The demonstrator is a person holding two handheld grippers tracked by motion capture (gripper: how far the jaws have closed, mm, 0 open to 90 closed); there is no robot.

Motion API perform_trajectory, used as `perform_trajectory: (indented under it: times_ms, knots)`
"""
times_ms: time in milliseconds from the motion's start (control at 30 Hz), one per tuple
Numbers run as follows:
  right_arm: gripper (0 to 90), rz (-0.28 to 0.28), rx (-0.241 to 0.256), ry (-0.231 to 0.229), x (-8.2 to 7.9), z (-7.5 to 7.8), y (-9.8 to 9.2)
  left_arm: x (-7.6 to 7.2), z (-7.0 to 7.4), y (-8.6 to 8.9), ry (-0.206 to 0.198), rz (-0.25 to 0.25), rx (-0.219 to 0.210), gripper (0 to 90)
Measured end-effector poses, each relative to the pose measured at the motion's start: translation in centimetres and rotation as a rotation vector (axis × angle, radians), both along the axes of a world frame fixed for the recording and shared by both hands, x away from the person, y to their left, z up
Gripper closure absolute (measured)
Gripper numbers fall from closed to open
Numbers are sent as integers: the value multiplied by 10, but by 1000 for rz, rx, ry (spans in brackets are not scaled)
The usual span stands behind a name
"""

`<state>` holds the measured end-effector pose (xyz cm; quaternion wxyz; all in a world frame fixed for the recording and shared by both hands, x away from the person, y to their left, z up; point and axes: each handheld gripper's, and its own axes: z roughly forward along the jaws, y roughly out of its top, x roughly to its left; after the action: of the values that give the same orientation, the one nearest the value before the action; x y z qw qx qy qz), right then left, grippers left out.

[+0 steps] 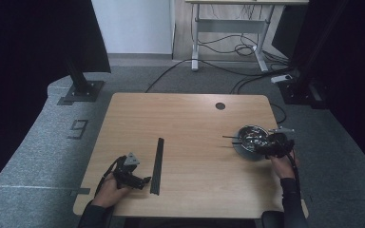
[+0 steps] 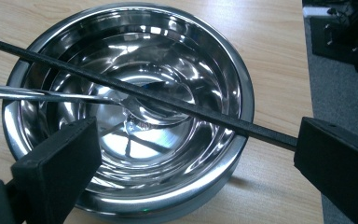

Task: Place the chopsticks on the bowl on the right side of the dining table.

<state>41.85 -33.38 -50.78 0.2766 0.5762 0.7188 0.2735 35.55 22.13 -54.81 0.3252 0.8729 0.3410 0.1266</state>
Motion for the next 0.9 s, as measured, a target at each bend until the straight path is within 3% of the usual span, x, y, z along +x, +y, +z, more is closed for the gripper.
perform_trajectory:
  times_ms: [667,900]
  knots:
    - [0,-21,5,15,5,-11,-10,0,0,0,0,-1,1,0]
    - [0,-19,13,2,2,-7,-12,0,0,0,0,-1,1,0]
